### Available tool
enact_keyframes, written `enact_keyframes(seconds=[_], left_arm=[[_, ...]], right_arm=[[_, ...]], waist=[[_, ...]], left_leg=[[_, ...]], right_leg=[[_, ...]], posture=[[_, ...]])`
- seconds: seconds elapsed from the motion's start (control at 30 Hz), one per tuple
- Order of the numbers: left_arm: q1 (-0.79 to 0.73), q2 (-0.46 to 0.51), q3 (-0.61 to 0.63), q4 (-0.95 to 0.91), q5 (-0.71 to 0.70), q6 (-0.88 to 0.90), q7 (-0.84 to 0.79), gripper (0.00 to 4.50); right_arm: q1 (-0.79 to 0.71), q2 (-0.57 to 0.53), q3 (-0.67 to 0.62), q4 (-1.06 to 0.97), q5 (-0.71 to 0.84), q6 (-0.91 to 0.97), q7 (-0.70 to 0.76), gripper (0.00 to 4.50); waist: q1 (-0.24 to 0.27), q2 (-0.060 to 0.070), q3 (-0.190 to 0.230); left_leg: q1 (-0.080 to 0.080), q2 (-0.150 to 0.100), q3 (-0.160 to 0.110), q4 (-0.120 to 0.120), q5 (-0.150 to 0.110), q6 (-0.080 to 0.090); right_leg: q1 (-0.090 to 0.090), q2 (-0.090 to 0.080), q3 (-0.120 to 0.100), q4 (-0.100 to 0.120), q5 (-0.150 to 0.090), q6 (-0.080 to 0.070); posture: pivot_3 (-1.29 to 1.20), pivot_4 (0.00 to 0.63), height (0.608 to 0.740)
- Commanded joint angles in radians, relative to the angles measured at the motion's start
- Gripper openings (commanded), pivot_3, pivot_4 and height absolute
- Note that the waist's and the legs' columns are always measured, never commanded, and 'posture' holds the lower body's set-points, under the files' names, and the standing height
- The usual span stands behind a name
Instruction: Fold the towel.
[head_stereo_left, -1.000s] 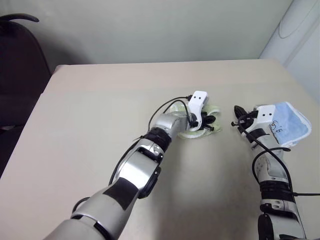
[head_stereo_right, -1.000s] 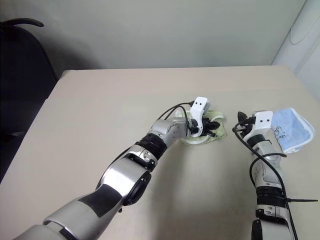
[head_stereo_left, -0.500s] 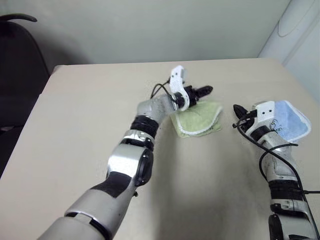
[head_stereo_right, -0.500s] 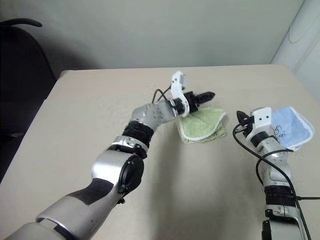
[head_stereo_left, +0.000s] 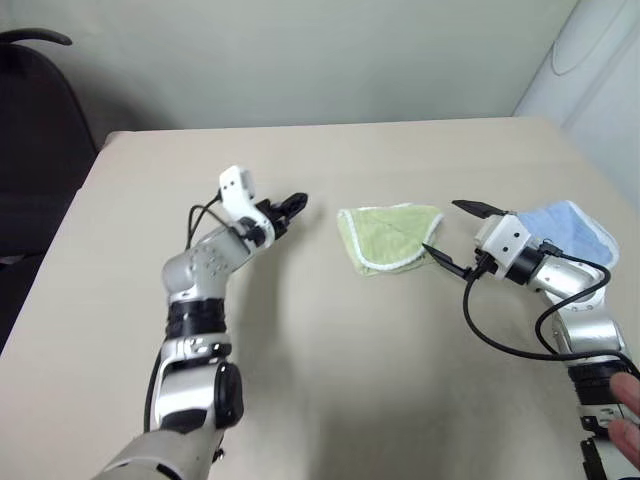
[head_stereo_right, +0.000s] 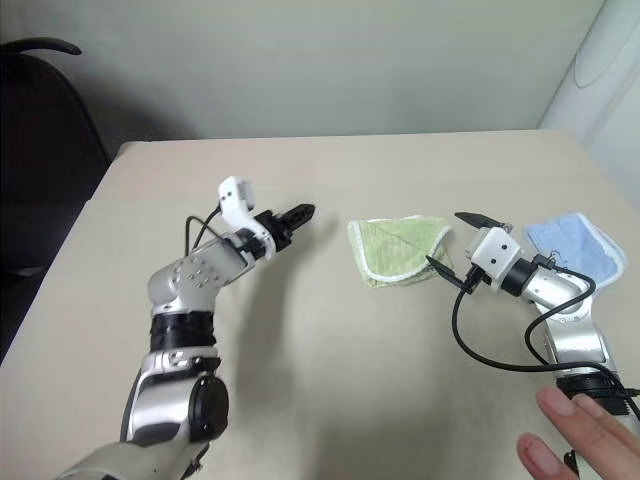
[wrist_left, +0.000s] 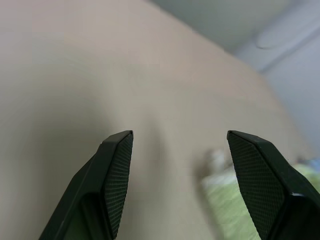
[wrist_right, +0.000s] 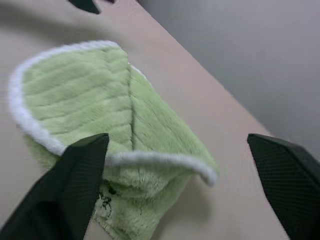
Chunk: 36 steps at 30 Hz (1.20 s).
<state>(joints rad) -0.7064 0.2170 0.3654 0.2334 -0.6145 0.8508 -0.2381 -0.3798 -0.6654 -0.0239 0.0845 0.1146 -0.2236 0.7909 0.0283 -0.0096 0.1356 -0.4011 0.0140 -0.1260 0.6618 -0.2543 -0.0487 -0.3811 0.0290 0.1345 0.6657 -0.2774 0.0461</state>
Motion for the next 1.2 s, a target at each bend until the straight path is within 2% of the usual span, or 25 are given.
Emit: enact_keyframes(seconds=[0.03, 0.17, 0.37, 0.7, 0.83, 1.1, 1.13, 1.2], left_arm=[[0.085, -0.012, 0.042, -0.163, -0.061, 0.051, 0.051, 3.28], [0.166, -0.035, 0.056, -0.251, -0.084, 0.072, 0.105, 3.28], [0.165, -0.051, 0.051, -0.269, -0.103, 0.068, 0.131, 3.28], [0.164, -0.073, 0.016, -0.283, -0.119, 0.068, 0.148, 3.28], [0.165, -0.073, 0.008, -0.287, -0.126, 0.069, 0.151, 3.28], [0.168, -0.089, -0.018, -0.278, -0.124, 0.065, 0.146, 3.28], [0.167, -0.091, -0.022, -0.277, -0.125, 0.064, 0.146, 3.28], [0.166, -0.093, -0.025, -0.274, -0.125, 0.060, 0.144, 3.28]], right_arm=[[-0.012, -0.016, 0.006, -0.048, 0.011, -0.039, 0.039, 4.49], [0.012, -0.004, 0.055, -0.058, 0.007, -0.052, 0.087, 4.49], [-0.013, 0.016, 0.105, 0.007, -0.030, -0.106, 0.102, 4.49], [-0.100, 0.084, 0.140, 0.214, -0.121, -0.218, 0.029, 4.49], [-0.098, 0.099, 0.128, 0.218, -0.078, -0.223, 0.041, 3.29], [-0.081, 0.117, 0.086, 0.174, 0.048, -0.109, 0.061, 0.29], [-0.078, 0.119, 0.078, 0.164, 0.073, -0.081, 0.068, 0.03], [-0.080, 0.127, 0.057, 0.147, 0.116, -0.017, 0.064, 0.03]], waist=[[0.000, 0.000, 0.000], [0.001, 0.000, 0.000], [-0.001, 0.000, 0.000], [-0.002, 0.000, 0.000], [-0.003, 0.000, 0.000], [-0.003, 0.000, 0.000], [-0.003, 0.000, 0.000], [-0.003, 0.000, 0.000]], left_leg=[[0.000, 0.000, 0.000, 0.000, 0.000, 0.001], [0.000, -0.001, 0.001, 0.002, -0.002, 0.003], [0.000, -0.001, 0.002, 0.004, -0.002, 0.004], [0.001, -0.001, 0.002, 0.003, -0.003, 0.005], [0.001, -0.001, 0.002, 0.003, -0.003, 0.005], [0.001, -0.002, 0.003, 0.003, -0.003, 0.006], [0.001, -0.002, 0.003, 0.003, -0.003, 0.006], [0.001, -0.002, 0.003, 0.003, -0.003, 0.006]], right_leg=[[0.000, 0.000, 0.000, 0.000, 0.000, 0.001], [0.002, -0.002, 0.000, -0.001, 0.001, 0.002], [0.003, -0.003, 0.000, -0.001, 0.002, 0.003], [0.003, -0.004, 0.000, -0.002, 0.002, 0.003], [0.003, -0.004, 0.000, -0.002, 0.002, 0.003], [0.004, -0.005, 0.000, -0.002, 0.002, 0.003], [0.004, -0.005, 0.000, -0.002, 0.002, 0.003], [0.004, -0.005, 0.000, -0.003, 0.002, 0.003]], posture=[[0.00, 0.150, 0.740], [0.00, 0.150, 0.740], [0.00, 0.150, 0.740], [0.00, 0.150, 0.740], [0.00, 0.150, 0.740], [0.00, 0.150, 0.740], [0.00, 0.150, 0.740], [0.00, 0.150, 0.740]])
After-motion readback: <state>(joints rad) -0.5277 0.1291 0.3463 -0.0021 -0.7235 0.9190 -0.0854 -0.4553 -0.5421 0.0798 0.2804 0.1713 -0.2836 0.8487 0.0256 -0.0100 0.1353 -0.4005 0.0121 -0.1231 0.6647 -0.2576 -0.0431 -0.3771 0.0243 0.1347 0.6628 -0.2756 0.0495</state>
